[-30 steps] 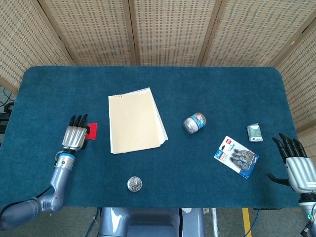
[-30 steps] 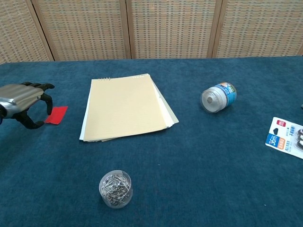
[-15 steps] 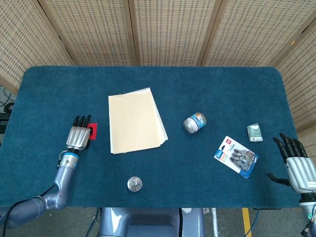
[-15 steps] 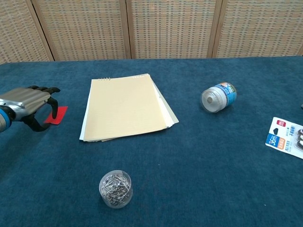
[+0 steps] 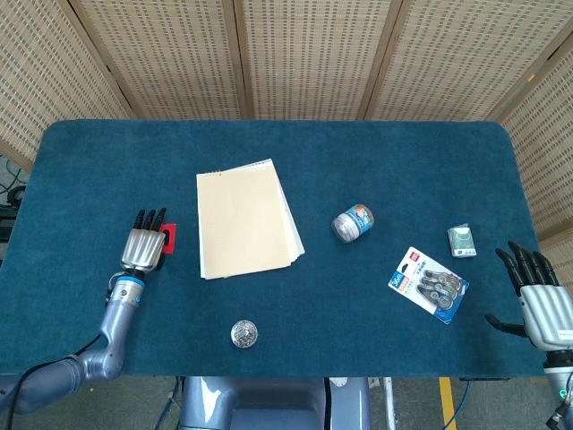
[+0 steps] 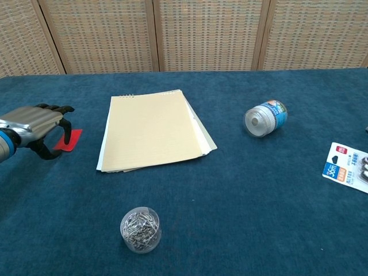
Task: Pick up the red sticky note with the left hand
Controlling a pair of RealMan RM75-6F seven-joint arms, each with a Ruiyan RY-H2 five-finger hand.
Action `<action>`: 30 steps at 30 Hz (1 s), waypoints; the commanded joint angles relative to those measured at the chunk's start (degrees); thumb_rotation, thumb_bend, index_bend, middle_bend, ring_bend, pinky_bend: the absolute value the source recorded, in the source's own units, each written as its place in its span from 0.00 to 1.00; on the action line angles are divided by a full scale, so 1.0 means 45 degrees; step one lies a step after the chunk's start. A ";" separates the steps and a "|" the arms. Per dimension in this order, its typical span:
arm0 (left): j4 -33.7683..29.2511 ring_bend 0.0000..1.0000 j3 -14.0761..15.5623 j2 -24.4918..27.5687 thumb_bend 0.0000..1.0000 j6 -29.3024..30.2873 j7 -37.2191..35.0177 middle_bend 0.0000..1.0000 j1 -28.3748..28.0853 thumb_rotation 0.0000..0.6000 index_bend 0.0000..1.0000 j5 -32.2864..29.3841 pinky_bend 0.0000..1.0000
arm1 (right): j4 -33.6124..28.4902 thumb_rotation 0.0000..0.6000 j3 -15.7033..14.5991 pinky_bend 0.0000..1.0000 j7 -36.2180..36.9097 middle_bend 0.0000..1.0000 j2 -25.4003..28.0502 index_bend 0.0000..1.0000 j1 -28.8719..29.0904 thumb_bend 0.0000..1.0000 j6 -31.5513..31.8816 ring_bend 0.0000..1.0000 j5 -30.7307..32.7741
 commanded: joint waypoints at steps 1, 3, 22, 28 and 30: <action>0.0037 0.00 -0.0022 -0.0031 0.39 -0.0043 0.0025 0.00 -0.0004 1.00 0.46 -0.0026 0.00 | -0.0004 1.00 -0.0004 0.00 0.0006 0.00 0.0005 0.00 -0.0001 0.05 0.0007 0.00 -0.0013; 0.0079 0.00 -0.0022 -0.0064 0.39 -0.0057 0.0071 0.00 -0.0001 1.00 0.47 -0.0033 0.00 | -0.0005 1.00 -0.0005 0.00 0.0013 0.00 0.0008 0.00 -0.0005 0.05 0.0015 0.00 -0.0019; 0.0807 0.00 -0.0141 -0.0468 0.43 -0.0208 0.0029 0.00 -0.0012 1.00 0.50 0.0017 0.00 | -0.0008 1.00 -0.0011 0.00 0.0007 0.00 0.0006 0.00 -0.0006 0.05 0.0006 0.00 -0.0021; 0.0812 0.00 -0.0185 -0.0486 0.44 -0.0187 -0.0037 0.00 0.0000 1.00 0.52 0.0119 0.00 | -0.0006 1.00 0.0000 0.00 0.0007 0.00 0.0004 0.00 -0.0005 0.05 0.0012 0.00 -0.0011; 0.0802 0.00 -0.0191 -0.0483 0.44 -0.0176 -0.0067 0.00 0.0013 1.00 0.53 0.0157 0.00 | -0.0007 1.00 -0.0005 0.00 0.0005 0.00 0.0000 0.00 -0.0012 0.05 0.0023 0.00 -0.0017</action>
